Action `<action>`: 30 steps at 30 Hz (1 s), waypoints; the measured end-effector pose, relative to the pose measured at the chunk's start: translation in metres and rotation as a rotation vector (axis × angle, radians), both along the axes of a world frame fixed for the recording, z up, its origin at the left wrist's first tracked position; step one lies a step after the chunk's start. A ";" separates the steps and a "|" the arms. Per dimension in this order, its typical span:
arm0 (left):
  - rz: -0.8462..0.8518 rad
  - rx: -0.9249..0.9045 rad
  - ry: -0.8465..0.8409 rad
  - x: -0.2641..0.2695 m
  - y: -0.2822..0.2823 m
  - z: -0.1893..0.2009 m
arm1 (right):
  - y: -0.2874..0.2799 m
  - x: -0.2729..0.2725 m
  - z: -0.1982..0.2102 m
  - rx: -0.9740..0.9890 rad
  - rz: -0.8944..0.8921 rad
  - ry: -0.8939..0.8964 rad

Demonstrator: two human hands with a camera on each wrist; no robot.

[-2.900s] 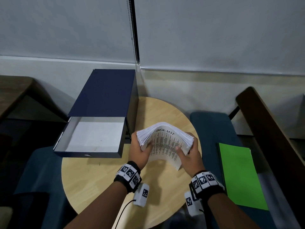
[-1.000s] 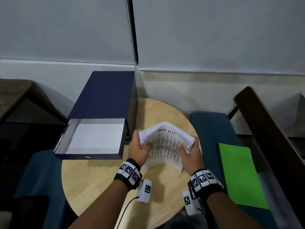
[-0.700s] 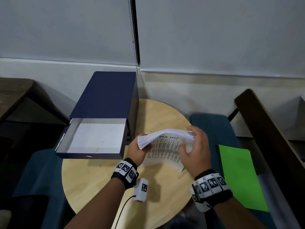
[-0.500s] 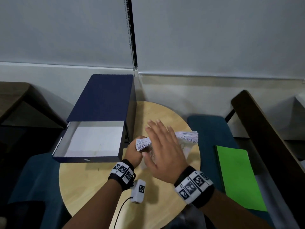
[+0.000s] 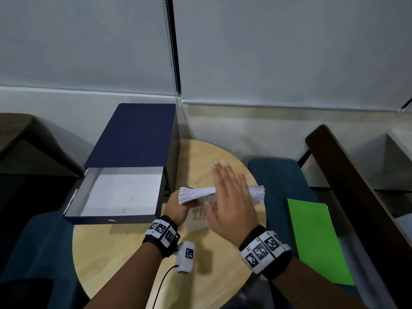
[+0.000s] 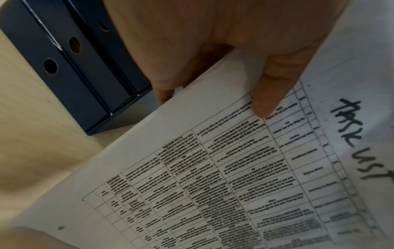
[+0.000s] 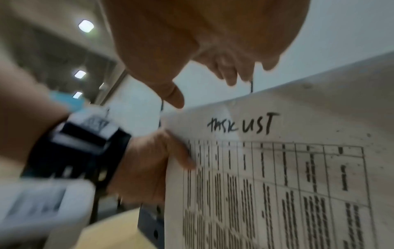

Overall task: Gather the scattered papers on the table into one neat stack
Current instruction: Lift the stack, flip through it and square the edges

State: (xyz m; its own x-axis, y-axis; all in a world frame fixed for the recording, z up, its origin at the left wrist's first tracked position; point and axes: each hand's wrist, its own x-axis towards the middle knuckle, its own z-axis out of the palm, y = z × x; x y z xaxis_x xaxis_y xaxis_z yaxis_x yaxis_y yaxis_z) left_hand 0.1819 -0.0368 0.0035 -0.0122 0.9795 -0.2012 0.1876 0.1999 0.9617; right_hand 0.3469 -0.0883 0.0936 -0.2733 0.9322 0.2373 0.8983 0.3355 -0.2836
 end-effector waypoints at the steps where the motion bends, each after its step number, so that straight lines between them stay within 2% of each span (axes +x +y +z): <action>1: -0.001 -0.009 0.004 0.000 0.000 0.001 | 0.001 0.006 0.002 0.014 -0.028 -0.001; 4: 0.006 -0.025 0.019 -0.004 0.002 0.000 | -0.002 0.023 -0.009 -0.098 -0.031 -0.170; 9: 0.035 -0.055 0.035 -0.003 -0.002 0.004 | 0.013 0.057 -0.014 -0.158 -0.171 -0.055; 11: 0.010 -0.067 0.058 -0.001 -0.003 0.009 | 0.023 0.079 -0.017 -0.254 -0.180 0.116; 14: 0.008 -0.059 0.054 0.000 -0.003 0.013 | 0.026 0.102 -0.024 -0.390 -0.213 0.555; 20: 0.093 -0.015 -0.018 0.007 -0.006 0.018 | 0.010 0.086 -0.056 -0.390 -0.303 0.985; 23: 0.113 0.020 -0.001 0.012 -0.012 0.015 | 0.007 0.071 -0.061 -0.345 -0.316 0.972; 28: 0.147 0.152 -0.021 0.014 -0.012 0.021 | 0.009 0.061 -0.049 -0.134 -0.320 0.934; 30: 0.136 0.189 0.007 0.012 -0.017 0.018 | 0.005 0.063 -0.053 -0.129 -0.311 0.897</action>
State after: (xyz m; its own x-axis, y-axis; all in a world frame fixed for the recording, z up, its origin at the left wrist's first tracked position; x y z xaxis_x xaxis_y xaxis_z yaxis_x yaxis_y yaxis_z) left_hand 0.1938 -0.0536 0.0216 -0.1478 0.9889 -0.0135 0.1777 0.0400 0.9833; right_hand 0.4097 -0.0833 0.0405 0.2247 0.9660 0.1280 0.3717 0.0364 -0.9276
